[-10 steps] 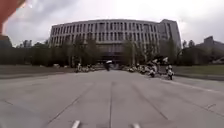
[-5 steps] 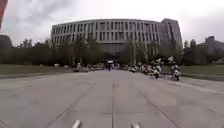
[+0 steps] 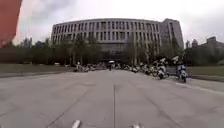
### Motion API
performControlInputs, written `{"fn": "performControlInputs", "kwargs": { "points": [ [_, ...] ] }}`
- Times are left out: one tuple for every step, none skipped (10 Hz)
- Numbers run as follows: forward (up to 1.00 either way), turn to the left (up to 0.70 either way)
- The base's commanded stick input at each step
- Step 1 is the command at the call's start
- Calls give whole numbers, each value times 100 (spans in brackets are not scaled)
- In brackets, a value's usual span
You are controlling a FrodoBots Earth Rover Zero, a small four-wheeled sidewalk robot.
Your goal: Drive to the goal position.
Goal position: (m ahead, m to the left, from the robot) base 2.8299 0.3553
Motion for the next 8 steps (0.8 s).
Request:
{"fn": "performControlInputs", "kwargs": {
  "points": [
    [85,0],
    [85,-1],
    [85,-34],
    [85,-28],
    [85,-9],
    [85,0],
    [85,0],
    [85,0]
  ]
}}
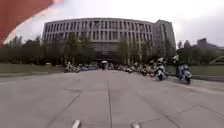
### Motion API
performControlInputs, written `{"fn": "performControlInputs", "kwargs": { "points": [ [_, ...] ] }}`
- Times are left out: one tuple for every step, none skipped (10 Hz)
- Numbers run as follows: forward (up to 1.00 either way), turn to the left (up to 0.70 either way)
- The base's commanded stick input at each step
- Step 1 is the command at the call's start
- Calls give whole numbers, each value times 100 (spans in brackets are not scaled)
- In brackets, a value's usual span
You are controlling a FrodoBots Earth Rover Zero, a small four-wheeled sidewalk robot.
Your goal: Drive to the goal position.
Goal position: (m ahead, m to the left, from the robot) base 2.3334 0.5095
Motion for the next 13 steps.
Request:
{"fn": "performControlInputs", "kwargs": {
  "points": [
    [85,0],
    [85,0],
    [85,0],
    [85,0],
    [85,0],
    [85,0],
    [85,0],
    [85,0],
    [85,0],
    [85,0],
    [85,0],
    [85,0],
    [85,0]
  ]
}}
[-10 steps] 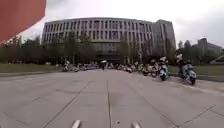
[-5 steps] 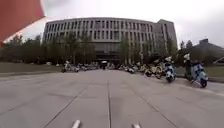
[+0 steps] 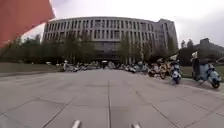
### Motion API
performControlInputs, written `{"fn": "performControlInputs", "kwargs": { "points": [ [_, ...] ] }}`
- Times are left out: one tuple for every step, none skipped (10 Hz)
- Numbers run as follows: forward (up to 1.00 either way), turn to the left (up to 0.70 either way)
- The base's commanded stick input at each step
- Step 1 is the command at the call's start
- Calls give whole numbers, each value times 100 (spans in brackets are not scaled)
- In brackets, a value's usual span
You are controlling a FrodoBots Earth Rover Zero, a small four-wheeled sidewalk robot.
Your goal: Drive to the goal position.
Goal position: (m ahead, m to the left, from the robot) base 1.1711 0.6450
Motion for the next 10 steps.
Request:
{"fn": "performControlInputs", "kwargs": {
  "points": [
    [85,0],
    [85,0],
    [85,0],
    [85,0],
    [85,0],
    [85,0],
    [85,0],
    [85,0],
    [85,0],
    [85,0]
  ]
}}
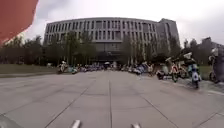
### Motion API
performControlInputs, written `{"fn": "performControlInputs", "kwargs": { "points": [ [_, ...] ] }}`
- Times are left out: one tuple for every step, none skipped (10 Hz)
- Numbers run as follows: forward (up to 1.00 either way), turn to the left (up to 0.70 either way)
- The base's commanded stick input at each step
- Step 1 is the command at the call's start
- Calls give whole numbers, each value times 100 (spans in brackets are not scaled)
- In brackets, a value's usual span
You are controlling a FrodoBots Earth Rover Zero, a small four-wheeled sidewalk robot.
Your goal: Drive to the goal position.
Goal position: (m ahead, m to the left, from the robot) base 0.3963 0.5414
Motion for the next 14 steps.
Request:
{"fn": "performControlInputs", "kwargs": {
  "points": [
    [85,0],
    [85,0],
    [85,0],
    [85,0],
    [85,1],
    [85,6],
    [85,12],
    [85,7],
    [85,0],
    [85,0],
    [85,0],
    [85,0],
    [85,0],
    [85,0]
  ]
}}
